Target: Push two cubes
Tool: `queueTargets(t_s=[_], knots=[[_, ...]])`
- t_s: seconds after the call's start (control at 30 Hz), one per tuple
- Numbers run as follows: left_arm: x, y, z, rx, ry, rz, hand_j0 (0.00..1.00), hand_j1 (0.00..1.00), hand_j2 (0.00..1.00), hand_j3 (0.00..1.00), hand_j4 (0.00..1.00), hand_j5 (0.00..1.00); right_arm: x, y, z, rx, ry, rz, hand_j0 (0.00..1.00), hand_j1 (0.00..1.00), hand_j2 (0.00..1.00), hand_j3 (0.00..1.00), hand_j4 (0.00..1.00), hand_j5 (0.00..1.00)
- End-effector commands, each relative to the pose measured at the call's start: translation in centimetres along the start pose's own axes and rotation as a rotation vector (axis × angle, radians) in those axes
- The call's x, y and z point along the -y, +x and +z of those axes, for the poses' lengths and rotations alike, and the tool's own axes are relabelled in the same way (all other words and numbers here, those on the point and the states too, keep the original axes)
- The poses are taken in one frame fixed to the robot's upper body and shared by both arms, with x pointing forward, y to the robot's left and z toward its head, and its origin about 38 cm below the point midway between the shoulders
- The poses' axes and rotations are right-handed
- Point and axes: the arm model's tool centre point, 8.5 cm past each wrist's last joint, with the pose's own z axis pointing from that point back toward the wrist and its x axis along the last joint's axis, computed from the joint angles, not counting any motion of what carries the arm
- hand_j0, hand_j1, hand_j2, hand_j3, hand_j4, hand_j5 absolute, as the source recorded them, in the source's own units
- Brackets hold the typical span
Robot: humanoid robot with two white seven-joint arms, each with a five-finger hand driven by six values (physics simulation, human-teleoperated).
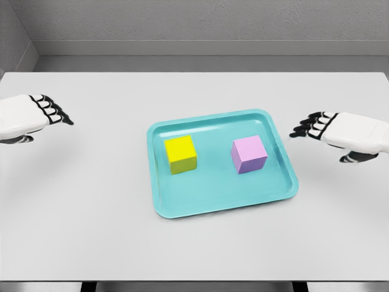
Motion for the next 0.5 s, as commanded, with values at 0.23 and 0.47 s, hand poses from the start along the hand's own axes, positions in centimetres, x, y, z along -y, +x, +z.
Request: queueTargets(t_s=[0.23, 0.47], knots=[[0.2, 1.1, -1.4, 0.032, 0.019, 0.023, 0.80, 0.80, 0.80, 0.80, 0.80, 0.80, 1.4, -1.2, -0.3, -0.067, -0.034, 0.037, 1.00, 1.00, 1.00, 1.00, 1.00, 1.00], [-0.7, 4.8, -4.7, 0.134, 0.030, -0.026, 0.80, 0.80, 0.80, 0.80, 0.80, 0.80, 2.1, -2.6, 0.0, -0.168, 0.051, 0.178, 0.71, 0.71, 0.71, 0.71, 0.71, 0.71]])
